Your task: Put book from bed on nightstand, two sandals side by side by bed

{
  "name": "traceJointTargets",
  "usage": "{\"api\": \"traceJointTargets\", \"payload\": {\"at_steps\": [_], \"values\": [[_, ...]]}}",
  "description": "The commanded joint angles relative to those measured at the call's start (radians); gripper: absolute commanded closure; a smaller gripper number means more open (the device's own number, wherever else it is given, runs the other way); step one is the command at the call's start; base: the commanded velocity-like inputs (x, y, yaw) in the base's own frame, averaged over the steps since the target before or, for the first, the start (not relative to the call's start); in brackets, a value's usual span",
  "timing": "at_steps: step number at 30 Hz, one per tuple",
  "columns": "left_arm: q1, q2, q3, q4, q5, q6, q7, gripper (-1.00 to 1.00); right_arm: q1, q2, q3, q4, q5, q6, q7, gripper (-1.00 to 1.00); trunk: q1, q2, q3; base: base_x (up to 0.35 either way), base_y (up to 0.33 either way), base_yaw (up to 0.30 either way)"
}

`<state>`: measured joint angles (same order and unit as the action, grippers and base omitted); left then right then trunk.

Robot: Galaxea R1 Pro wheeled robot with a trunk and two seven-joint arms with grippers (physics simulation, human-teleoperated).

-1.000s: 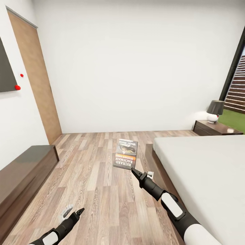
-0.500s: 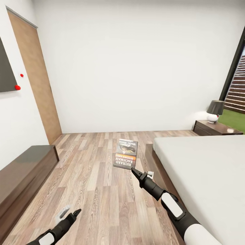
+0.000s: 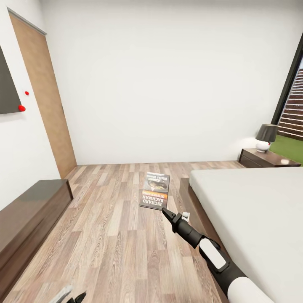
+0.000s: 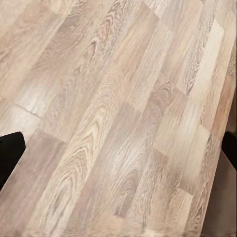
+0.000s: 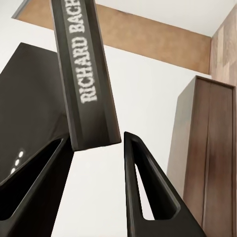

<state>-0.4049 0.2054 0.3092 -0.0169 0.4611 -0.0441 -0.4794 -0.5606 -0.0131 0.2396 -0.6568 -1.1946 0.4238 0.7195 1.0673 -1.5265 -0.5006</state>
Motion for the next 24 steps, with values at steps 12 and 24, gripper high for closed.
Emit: {"api": "traceJointTargets", "payload": {"at_steps": [12,24], "values": [[0.187,0.025,0.016,0.003,-0.028,-0.141,0.016,-1.00,-0.001,0.001,0.005,0.000,-0.011,0.005,0.000,1.00,0.000,-0.001,-0.001,0.000,0.000,0.000],[0.303,0.037,0.018,0.003,0.025,-0.176,0.185,-1.00,-0.001,0.001,0.004,0.000,-0.010,0.004,-0.001,1.00,0.000,-0.001,-0.001,0.000,0.000,0.000]]}}
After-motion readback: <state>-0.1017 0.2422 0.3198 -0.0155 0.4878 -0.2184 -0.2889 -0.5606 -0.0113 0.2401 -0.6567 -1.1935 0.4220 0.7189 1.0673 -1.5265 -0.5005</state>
